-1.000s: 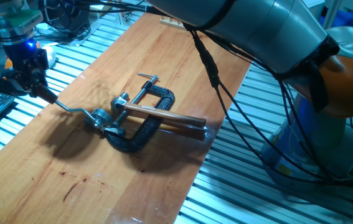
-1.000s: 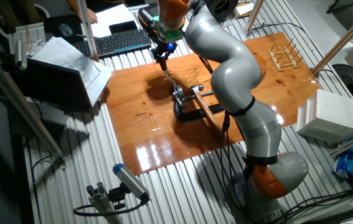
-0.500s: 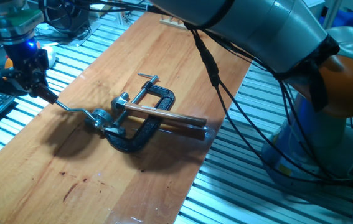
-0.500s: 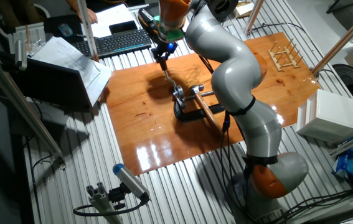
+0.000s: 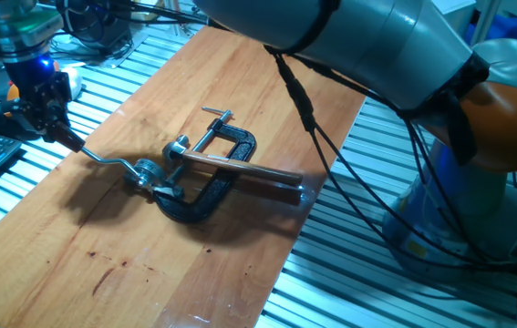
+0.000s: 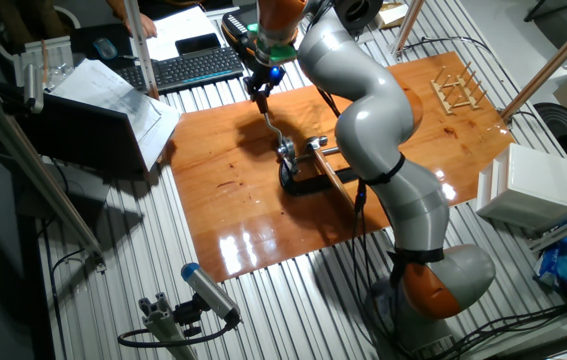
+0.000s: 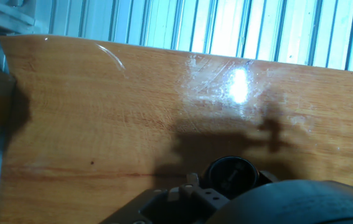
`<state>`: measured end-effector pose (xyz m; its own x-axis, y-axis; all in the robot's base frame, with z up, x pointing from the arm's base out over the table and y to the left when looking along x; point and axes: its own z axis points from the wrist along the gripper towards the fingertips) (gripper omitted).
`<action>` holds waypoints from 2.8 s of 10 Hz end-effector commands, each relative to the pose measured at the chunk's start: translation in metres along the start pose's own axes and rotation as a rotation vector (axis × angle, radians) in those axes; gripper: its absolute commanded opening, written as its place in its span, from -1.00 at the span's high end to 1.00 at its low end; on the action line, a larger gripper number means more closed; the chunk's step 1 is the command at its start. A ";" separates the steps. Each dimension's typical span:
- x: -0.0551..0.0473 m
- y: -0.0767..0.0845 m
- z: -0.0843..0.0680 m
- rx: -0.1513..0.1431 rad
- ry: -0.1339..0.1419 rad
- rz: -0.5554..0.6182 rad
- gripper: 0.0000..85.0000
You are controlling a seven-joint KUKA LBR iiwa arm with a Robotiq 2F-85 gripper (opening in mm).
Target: Pull up the lever
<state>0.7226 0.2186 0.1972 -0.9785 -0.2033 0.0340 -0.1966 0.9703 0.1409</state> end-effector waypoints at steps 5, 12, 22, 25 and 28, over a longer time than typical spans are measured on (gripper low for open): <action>0.006 0.001 -0.006 0.005 0.008 0.002 1.00; 0.032 0.005 -0.020 0.027 -0.012 0.009 1.00; 0.054 0.009 -0.034 0.034 -0.013 0.007 1.00; 0.060 0.008 -0.034 0.037 -0.027 0.000 1.00; 0.067 0.009 -0.035 0.046 -0.033 -0.002 1.00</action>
<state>0.6562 0.2089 0.2359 -0.9794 -0.2019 -0.0002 -0.2010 0.9748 0.0964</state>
